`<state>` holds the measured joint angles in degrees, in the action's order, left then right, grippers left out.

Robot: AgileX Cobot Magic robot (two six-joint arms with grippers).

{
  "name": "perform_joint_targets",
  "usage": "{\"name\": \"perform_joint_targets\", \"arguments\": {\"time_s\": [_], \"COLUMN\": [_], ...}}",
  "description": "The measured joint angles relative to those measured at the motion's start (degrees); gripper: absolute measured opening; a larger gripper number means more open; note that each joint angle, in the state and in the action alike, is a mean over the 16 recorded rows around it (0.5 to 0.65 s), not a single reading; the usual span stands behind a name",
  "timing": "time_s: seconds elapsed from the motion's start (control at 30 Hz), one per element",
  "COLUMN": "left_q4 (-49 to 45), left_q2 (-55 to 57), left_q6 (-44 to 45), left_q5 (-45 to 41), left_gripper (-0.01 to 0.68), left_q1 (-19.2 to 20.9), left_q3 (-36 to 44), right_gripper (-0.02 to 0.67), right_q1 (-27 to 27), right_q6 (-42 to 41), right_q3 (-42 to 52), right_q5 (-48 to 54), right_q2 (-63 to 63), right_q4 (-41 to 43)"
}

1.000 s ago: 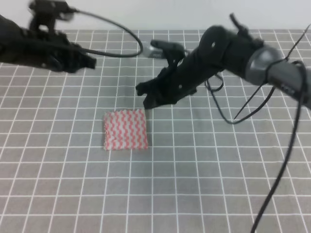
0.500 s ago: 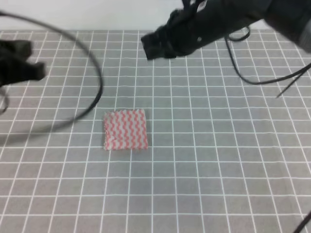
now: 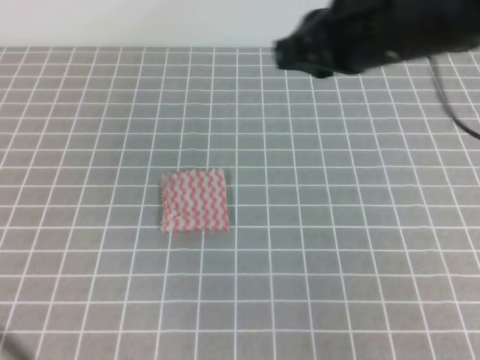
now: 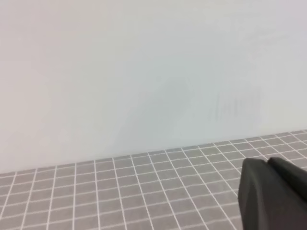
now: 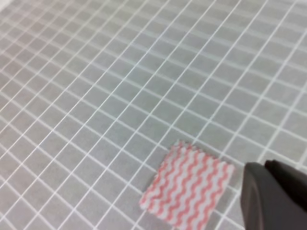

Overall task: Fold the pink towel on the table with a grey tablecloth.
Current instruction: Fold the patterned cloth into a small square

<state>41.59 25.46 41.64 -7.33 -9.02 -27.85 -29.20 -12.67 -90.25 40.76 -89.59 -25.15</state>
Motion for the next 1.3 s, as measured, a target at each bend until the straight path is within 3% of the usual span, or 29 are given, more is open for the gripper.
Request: {"name": "perform_joint_targets", "arguments": {"time_s": [0.33, 0.7, 1.0, 1.3], "left_q4": [0.4, 0.7, 0.7, 0.7], "left_q2": [-18.6, -23.9, -23.7, -23.7], "left_q6": [-1.2, -1.5, -1.5, -1.5], "left_q5": [-0.2, 3.7, 1.7, -2.6], "left_gripper": [-0.002, -0.002, -0.002, -0.003], "left_q1": [0.0, 0.0, 0.0, 0.0], "left_q3": [14.6, 25.1, 28.6, 29.0], "right_gripper": [-0.015, -0.015, -0.015, -0.015], "right_q1": [0.0, 0.0, 0.0, 0.0], "right_q6": [-0.6, -1.5, -1.5, -1.3], "right_q3": [28.7, 59.9, 75.1, 81.7], "right_q5": [-21.5, -38.9, -42.8, -43.0], "right_q2": [24.9, 55.9, 72.8, 77.1], "right_q4": [0.6, 0.2, 0.3, -0.5]}}
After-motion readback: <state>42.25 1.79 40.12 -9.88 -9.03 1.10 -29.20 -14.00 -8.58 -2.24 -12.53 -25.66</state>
